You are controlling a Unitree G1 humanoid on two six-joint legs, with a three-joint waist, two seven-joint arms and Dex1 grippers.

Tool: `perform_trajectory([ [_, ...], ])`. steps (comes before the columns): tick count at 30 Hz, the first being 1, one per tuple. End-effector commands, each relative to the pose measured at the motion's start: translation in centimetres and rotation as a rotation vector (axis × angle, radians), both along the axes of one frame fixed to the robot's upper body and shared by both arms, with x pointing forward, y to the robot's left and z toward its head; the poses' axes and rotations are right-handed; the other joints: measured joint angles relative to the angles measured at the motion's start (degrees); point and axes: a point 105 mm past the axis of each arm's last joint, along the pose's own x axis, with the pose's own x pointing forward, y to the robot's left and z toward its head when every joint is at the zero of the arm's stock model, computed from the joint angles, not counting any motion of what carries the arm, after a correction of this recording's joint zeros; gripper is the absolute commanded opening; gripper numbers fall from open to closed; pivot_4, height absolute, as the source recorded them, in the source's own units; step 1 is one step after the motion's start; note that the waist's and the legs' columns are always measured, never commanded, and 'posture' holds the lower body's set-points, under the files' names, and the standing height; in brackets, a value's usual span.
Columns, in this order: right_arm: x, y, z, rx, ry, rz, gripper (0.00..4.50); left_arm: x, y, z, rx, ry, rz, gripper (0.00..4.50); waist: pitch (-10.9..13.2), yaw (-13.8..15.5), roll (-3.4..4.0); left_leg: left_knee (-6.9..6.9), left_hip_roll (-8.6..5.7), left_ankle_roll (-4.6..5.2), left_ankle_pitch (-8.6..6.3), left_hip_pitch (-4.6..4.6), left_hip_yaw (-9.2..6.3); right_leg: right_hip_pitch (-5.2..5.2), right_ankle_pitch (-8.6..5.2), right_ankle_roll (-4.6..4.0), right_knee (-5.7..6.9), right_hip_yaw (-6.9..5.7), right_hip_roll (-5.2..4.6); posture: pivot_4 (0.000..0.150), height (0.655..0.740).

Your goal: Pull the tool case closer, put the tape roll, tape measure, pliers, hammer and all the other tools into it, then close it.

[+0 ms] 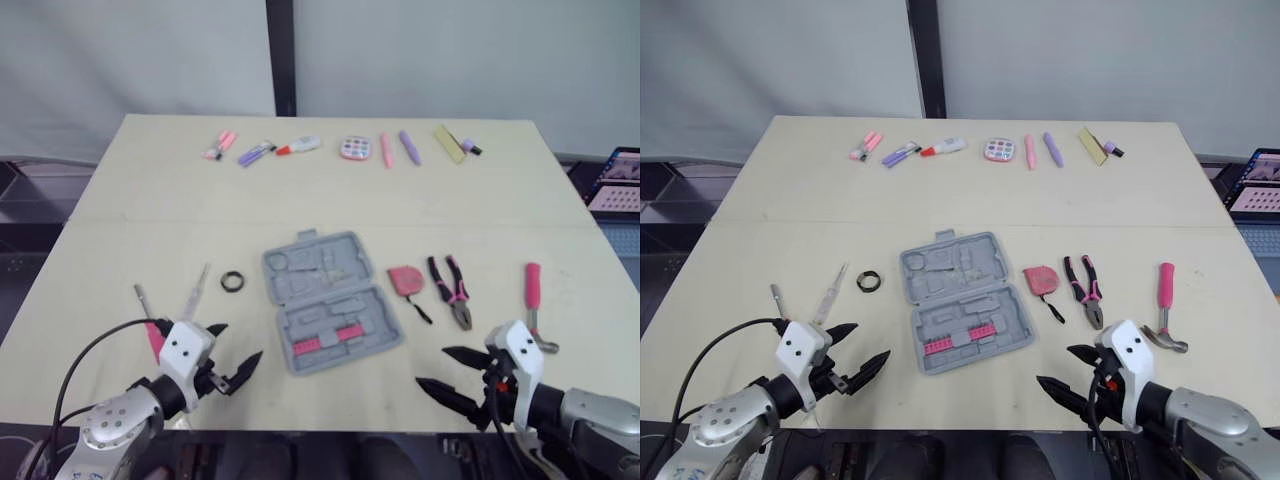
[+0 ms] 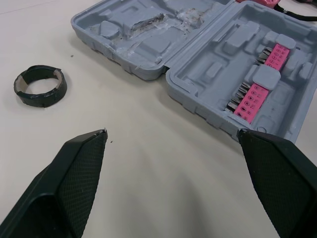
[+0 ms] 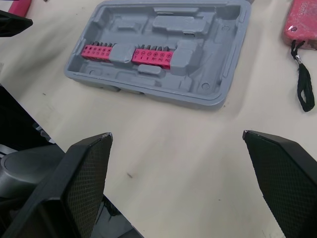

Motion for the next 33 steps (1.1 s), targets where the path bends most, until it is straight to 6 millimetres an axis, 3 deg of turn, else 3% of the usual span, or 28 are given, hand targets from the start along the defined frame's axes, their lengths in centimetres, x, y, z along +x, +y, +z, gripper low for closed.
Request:
perform_trajectory([
  [1, 0.1, -0.1, 0.7, 0.004, -0.038, 0.003, 4.47, 0.0, -0.5, 1.2, 0.019, -0.046, -0.022, 4.50, 0.0, 0.0, 0.00, 0.00, 0.00, 0.00, 0.00, 0.00, 0.00, 0.00, 0.00, 0.00, 0.00, 0.00, 0.00, 0.150, 0.7336],
  [11, 0.0, -0.1, 0.7, 0.006, -0.036, 0.003, 4.47, -0.1, -0.7, 1.4, -0.005, -0.039, -0.022, 4.50, 0.0, 0.0, 0.00, 0.00, 0.00, 0.00, 0.00, 0.00, 0.00, 0.00, 0.00, 0.00, 0.00, 0.00, 0.00, 0.150, 0.7336],
  [25, 0.6, 0.0, 1.2, 0.003, -0.065, 0.000, 4.47, -0.4, 0.1, 0.3, -0.055, -0.021, -0.037, 4.50, 0.0, 0.0, 0.00, 0.00, 0.00, 0.00, 0.00, -0.01, 0.00, 0.01, 0.00, 0.00, -0.03, 0.01, 0.00, 0.150, 0.7336],
  [28, 1.7, -0.2, 2.1, -0.003, -0.110, -0.008, 3.61, 0.5, 0.8, 0.2, -0.055, -0.024, -0.033, 3.61, 0.0, 0.0, 0.01, 0.01, 0.00, 0.00, 0.00, 0.00, 0.00, 0.00, 0.00, 0.00, -0.02, 0.00, 0.00, 0.150, 0.7336],
  [33, 4.8, -0.5, 3.4, -0.041, -0.178, -0.005, 1.11, 2.8, 1.4, 0.1, -0.037, -0.033, -0.032, 1.09, 0.0, -0.1, 0.02, 0.03, -0.01, -0.01, 0.00, 0.04, 0.02, -0.04, 0.00, 0.00, 0.08, -0.05, 0.00, 0.150, 0.7336],
])
